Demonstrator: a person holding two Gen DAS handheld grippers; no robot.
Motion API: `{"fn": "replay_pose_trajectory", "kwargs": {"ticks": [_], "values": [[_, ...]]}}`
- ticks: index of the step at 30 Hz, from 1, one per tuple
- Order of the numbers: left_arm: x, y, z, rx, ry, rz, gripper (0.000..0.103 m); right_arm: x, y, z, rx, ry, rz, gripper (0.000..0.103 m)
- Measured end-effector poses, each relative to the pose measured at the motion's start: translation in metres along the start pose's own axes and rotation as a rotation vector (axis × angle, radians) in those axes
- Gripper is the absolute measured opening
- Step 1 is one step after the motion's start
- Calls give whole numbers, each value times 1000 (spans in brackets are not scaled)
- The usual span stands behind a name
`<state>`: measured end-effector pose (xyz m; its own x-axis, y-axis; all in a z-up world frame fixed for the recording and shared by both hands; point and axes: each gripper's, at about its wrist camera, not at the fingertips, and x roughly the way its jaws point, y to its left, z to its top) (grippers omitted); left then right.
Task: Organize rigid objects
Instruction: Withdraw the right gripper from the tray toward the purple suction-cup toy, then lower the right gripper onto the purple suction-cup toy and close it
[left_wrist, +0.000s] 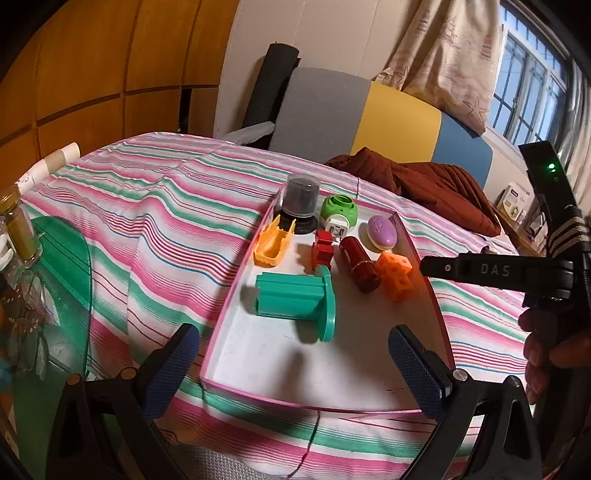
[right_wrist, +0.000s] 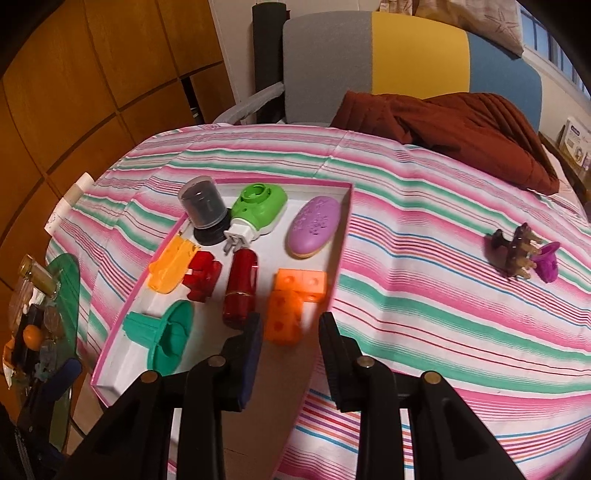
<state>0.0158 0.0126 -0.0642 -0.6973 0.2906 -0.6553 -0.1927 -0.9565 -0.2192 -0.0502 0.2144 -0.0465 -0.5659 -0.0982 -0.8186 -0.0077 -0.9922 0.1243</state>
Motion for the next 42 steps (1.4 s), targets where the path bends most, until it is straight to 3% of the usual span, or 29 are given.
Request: {"fn": "replay_pose_trajectory", "kwargs": {"ticks": [20,24,28,34,42], "values": [[4,-51,-4,158,14,-19,103,-12,-96,-13,120,24,-84,31],[4,-64,-5,191,23,-37,103,-12,-127,-19,164,62,-100,31],[3,-80,-4,241,14,-52,103,-16,-187,-22,299,88,-125,31],[-1,-100,-7,317,-1,-73,103,-31,-280,-15,541,29,-151,36],[-1,-119,-11,401,0,-73,103,-26,-333,8,633,-86,-97,38]]}}
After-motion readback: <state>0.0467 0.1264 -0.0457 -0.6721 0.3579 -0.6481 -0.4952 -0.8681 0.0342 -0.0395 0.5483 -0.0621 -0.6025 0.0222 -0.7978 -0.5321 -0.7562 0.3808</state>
